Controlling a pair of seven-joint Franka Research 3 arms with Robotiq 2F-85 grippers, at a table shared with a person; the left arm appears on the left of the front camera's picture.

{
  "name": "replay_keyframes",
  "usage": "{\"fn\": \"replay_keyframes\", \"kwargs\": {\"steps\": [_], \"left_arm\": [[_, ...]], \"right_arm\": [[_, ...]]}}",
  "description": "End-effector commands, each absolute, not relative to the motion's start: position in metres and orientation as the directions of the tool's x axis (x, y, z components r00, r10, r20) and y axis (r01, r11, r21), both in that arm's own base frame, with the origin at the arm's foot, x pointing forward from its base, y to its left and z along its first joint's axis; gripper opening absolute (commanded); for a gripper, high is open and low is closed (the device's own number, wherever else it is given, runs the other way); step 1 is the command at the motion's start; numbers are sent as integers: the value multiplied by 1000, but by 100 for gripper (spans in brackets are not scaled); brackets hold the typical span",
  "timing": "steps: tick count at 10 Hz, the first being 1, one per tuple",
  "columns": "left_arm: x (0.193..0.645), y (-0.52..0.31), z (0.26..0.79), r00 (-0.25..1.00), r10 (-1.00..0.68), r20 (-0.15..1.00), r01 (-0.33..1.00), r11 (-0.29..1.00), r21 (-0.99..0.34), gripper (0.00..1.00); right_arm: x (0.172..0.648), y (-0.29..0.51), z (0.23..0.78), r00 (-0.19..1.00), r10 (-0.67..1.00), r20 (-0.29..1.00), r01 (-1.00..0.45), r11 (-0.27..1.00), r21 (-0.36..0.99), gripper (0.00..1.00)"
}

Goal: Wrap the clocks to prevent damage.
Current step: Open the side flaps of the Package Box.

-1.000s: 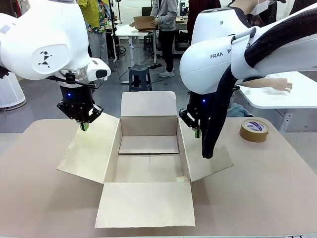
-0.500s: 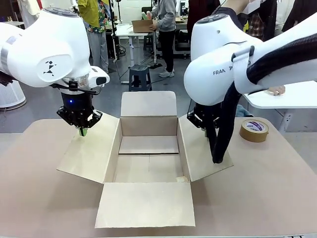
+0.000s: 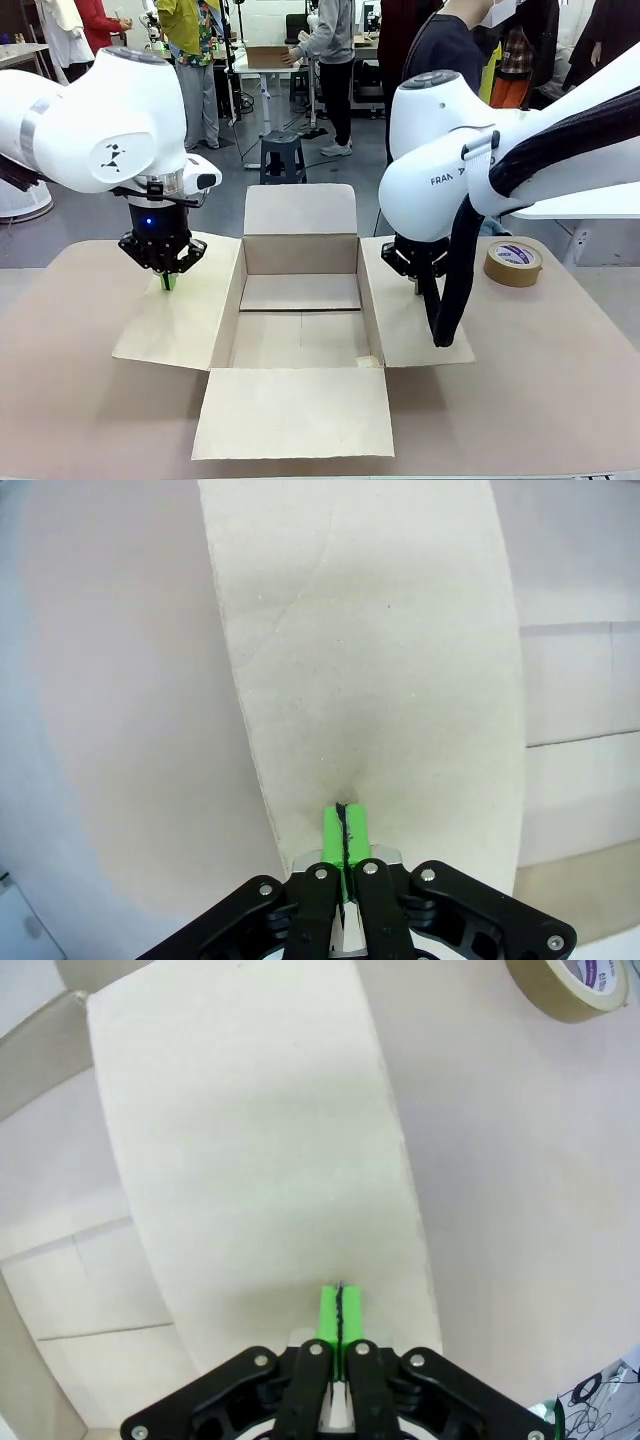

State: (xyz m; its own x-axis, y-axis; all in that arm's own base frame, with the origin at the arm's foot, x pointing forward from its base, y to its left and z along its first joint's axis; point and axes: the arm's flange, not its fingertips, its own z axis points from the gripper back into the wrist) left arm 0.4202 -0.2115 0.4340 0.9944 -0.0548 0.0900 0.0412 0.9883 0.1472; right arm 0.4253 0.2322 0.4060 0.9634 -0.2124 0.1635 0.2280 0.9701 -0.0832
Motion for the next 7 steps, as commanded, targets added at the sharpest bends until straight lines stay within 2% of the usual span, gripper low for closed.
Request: {"fn": "replay_keyframes", "kwargs": {"steps": [1, 4, 7], "left_arm": [[426, -204, 413, 995, -31, 100, 17, 991, 136, 0], [429, -193, 390, 996, 7, 84, -12, 998, 64, 0], [425, -190, 398, 994, 4, 111, -5, 1000, 7, 0]], "right_arm": [[430, 223, 391, 953, -241, 182, 253, 966, -48, 1], [437, 210, 369, 956, -249, 152, 252, 968, -1, 1], [436, 206, 374, 964, -229, 134, 220, 972, 77, 1]]}}
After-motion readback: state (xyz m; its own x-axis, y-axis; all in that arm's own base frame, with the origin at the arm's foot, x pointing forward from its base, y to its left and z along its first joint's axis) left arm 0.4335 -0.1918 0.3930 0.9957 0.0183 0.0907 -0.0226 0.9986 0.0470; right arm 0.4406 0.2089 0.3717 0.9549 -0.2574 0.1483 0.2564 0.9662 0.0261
